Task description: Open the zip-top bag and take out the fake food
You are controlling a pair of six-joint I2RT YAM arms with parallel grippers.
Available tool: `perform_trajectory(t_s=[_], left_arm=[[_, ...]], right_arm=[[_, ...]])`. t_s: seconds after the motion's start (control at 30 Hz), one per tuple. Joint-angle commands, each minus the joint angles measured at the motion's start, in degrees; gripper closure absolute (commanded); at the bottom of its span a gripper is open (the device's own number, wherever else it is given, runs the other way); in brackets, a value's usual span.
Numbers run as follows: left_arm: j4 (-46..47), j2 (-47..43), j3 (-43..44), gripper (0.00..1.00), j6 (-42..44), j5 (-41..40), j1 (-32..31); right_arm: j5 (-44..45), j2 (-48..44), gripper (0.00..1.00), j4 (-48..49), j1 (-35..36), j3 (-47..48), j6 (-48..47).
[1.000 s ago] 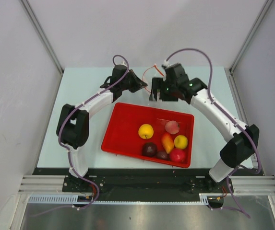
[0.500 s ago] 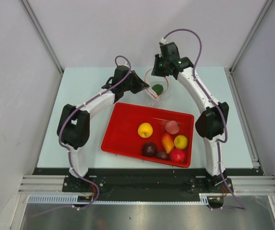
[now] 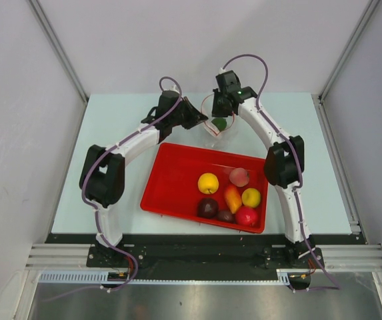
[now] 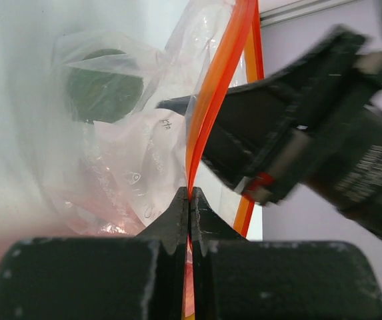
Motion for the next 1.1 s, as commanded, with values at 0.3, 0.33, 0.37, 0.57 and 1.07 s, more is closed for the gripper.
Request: perform_trajectory(t_s=[0.3,0.33,0.37,0.57,1.07], left_arm=[[3.5,1.6,4.3,1.00,-3.0,0.4,-0.2],[3.4,1.6,4.3,1.00,-3.2,0.4,-0.3],[3.4,1.8,4.2,1.00,-3.2,0.4,-0.3],[3.1,1.8,3.9,1.00,-3.2,0.4,-0.3],[1.0,2.0,3.6,1.00,-1.3,1.0,-0.4]], right_arm=[[2.9,6.0,0.65,2.3,-2.6,1.2,-1.6],[2.6,6.3,0.62,2.4,-2.8,1.2,-1.6],[2.7,6.7,0.60,2.7,-2.9,1.1,-1.8],[0.8,9.0,0.41,5.2,-3.4,1.1,-2.6],[-1.1,15.8,0.22,9.6,-4.1,4.3,-2.4]])
